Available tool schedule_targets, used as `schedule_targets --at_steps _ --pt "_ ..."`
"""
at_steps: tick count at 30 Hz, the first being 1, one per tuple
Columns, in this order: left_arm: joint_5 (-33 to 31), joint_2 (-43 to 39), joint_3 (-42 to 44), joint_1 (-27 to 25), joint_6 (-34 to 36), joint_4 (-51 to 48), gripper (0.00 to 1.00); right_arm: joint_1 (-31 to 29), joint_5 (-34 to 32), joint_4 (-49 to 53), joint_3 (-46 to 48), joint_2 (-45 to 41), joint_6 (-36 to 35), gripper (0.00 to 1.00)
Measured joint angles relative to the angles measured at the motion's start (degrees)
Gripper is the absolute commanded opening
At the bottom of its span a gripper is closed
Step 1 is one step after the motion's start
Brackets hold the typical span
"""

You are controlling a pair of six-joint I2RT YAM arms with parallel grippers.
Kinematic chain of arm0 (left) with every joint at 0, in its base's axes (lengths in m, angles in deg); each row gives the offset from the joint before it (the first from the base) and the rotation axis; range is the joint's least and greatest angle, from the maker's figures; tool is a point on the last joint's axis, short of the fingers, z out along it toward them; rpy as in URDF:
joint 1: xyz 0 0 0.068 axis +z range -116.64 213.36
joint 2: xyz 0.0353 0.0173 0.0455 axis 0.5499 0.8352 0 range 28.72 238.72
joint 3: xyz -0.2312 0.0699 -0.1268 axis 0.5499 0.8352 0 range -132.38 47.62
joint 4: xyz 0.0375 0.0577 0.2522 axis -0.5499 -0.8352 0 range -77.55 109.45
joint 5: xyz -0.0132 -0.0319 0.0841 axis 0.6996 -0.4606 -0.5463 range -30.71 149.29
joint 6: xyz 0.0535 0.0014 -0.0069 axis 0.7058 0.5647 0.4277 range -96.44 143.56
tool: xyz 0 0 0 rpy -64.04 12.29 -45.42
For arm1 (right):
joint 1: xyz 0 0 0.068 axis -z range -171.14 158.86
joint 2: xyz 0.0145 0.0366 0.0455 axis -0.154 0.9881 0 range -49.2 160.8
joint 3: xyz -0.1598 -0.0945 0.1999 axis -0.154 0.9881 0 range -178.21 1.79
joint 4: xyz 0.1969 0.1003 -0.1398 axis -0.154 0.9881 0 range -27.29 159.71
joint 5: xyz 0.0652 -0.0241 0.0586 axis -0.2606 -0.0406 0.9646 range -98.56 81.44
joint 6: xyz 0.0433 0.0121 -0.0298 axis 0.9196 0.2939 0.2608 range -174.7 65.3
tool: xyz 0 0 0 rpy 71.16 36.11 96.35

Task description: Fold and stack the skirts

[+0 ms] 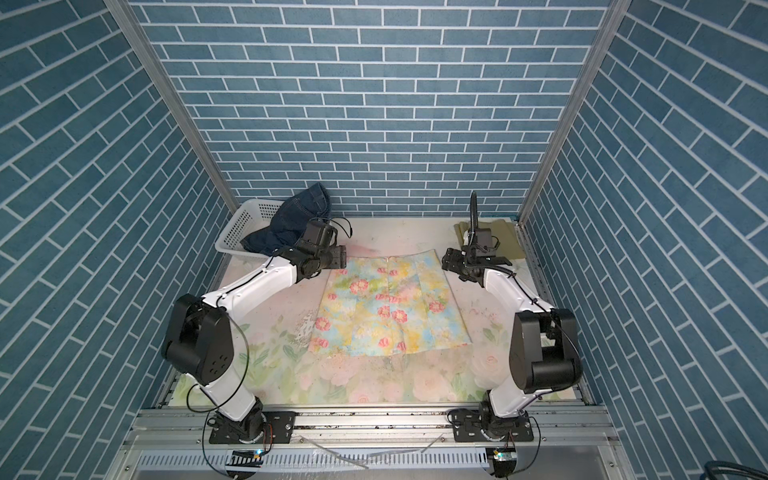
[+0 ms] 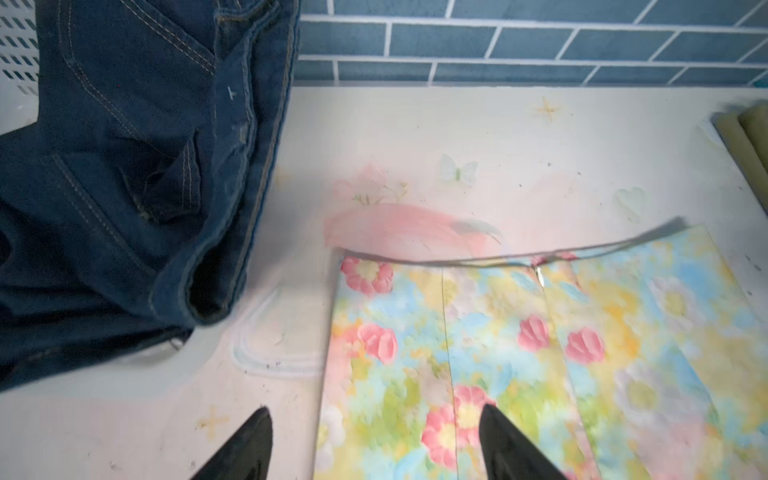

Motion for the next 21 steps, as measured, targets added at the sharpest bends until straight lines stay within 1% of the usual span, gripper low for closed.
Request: schedule_targets --at_steps 3,11,15,21 --pt "0.0 -3.8 6.6 -2.0 -0.5 -0.2 0.79 0.0 -1.1 1.7 7.5 -4.2 0.7 0.73" --pt "-0.3 -13.0 22.8 -5.1 -3.6 -1.7 0.79 0.0 -2.6 4.5 18.1 -10.4 3.2 0.69" --pt "-0.4 -16.0 27.5 -5.4 -5.0 -1.8 0.79 0.0 -3.3 4.5 21.0 -11.8 4.1 0.64" --pt "-0.2 -16.7 31.1 -5.5 -6.2 -1.6 0.79 0.0 -3.4 3.8 24.4 -11.5 6.1 0.6"
